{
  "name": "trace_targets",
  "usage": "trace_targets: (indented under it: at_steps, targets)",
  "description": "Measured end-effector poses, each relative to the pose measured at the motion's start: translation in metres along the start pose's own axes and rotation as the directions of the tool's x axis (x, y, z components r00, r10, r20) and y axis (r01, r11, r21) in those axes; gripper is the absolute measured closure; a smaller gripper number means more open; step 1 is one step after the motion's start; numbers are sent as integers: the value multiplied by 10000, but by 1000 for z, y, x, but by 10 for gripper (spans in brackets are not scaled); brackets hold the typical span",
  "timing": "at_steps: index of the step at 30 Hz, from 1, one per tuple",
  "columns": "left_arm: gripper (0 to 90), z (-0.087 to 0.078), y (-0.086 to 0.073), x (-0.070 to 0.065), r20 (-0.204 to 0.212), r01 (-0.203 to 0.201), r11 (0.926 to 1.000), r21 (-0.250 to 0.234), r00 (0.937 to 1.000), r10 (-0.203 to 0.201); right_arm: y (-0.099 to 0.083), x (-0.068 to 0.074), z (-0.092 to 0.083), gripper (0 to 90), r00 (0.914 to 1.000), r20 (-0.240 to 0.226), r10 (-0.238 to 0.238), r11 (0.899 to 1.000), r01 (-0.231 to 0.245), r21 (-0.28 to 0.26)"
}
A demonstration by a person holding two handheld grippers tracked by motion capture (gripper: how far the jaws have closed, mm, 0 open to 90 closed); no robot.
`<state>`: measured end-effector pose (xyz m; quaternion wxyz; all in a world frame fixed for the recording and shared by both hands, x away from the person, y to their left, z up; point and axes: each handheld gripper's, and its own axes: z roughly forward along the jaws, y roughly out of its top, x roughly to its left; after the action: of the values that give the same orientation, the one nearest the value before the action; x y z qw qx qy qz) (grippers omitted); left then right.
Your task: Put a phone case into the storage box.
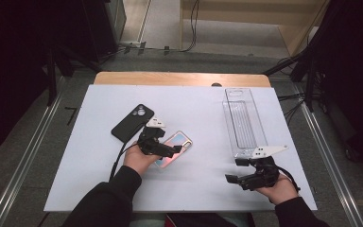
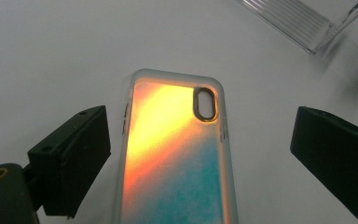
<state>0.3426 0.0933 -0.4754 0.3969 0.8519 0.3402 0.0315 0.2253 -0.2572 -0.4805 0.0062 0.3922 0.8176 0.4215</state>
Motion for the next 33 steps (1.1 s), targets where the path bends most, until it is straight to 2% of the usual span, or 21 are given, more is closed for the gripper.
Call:
trace_targets:
  at_steps: [5, 7, 19, 23, 27, 33]
  targets:
    - [49, 4, -5, 2, -167, 5, 10000, -70, 9999, -6, 0, 0, 0, 170, 10000, 3, -18, 10000, 18, 0]
    - [49, 6, -7, 4, -240, 99, 9999, 57, 9997, -97, 0, 0, 0, 170, 10000, 1, -17, 10000, 17, -8]
    - [40, 17, -17, 6, -570, -143, 9985, 535, 9982, 174, 0, 1, 0, 170, 10000, 3, -20, 10000, 20, 18]
    - [37, 21, -20, 5, -492, -289, 9969, 732, 9983, 326, 0, 1, 0, 170, 10000, 21, -29, 10000, 29, 33]
    - [37, 22, -21, 3, -662, -486, 9960, 744, 9964, 536, 0, 1, 0, 170, 10000, -2, -23, 10000, 23, 36]
    - [37, 23, -28, -1, -973, -698, 9970, 332, 9926, 727, 0, 1, 0, 170, 10000, 22, -18, 10000, 18, 42]
